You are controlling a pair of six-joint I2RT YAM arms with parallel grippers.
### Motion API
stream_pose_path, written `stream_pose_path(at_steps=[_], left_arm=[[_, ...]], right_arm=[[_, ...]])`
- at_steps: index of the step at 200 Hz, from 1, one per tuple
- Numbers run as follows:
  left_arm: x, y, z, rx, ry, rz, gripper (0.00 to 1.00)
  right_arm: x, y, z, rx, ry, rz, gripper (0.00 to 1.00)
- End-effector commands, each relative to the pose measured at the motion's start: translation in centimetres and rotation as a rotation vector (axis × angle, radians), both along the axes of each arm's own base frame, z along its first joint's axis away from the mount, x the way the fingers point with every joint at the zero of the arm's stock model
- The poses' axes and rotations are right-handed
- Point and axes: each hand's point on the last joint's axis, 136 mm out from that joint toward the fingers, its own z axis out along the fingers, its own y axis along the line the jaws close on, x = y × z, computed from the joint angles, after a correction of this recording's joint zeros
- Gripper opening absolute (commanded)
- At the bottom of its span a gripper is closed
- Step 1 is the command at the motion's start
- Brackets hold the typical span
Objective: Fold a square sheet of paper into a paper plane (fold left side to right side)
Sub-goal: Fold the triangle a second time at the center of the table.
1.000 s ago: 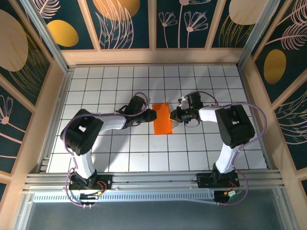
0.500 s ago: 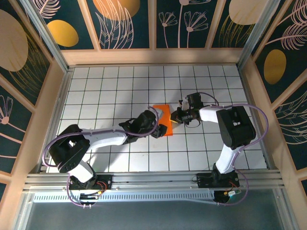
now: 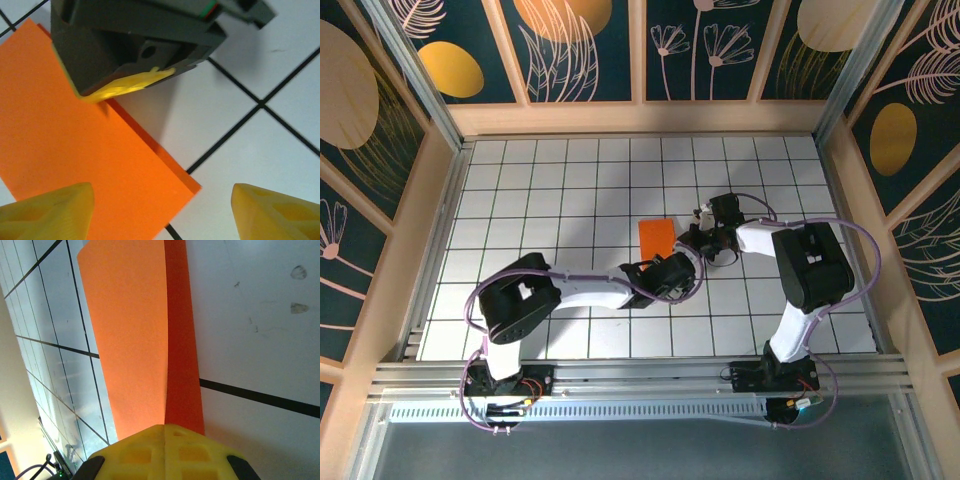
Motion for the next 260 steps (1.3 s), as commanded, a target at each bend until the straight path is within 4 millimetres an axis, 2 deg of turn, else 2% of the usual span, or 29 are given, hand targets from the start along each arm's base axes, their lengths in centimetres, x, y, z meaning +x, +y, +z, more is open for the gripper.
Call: stream_pose_path(at_steps=[1,32,45,105,137,157,185,224,256,260], left_arm=[[1.3,1.1,-0.4,0.112,-0.067,0.04,0.73],[1.5,1.3,-0.9,0.136,-0.073,0.045,0.71],[1.5,1.4,-1.0,0.134,-0.073,0.045,0.66],[1.1,1.2,0.2,0.067,-0.069,0.04,0.22],[1.0,0.8,0.7,0.036,-0.059,0.039,0.0],[0.8,0.6,1.2,0.003,-0.042,0.04,0.0],[1.0,0.6,1.7,-0.078,0.022,0.05,0.0],[1.6,1.2,2.6,-0.262,0.146,0.064,0.0],[1.9,0.8,4.0,-0.421,0.238,0.041,0.0],[1.6,1.3,3.2,-0.42,0.262,0.045,0.0]], right_arm=[[0.7,0.1,1.7,0.017,-0.028,-0.006,0.0],[0.7,0.1,1.6,0.016,-0.028,-0.005,0.0],[0.8,0.1,1.6,0.013,-0.029,-0.005,0.0],[1.0,-0.2,1.1,-0.016,-0.033,-0.004,0.0],[1.3,-0.3,1.6,-0.02,-0.062,0.004,0.0],[1.9,-0.4,2.7,-0.014,-0.108,0.001,0.04],[2.9,-1.0,5.2,-0.007,-0.209,-0.014,0.2],[4.0,-4.2,7.8,-0.058,-0.321,-0.092,0.42],[3.7,-6.8,9.2,-0.1,-0.385,-0.139,0.54],[3.5,-7.0,9.1,-0.107,-0.384,-0.14,0.54]])
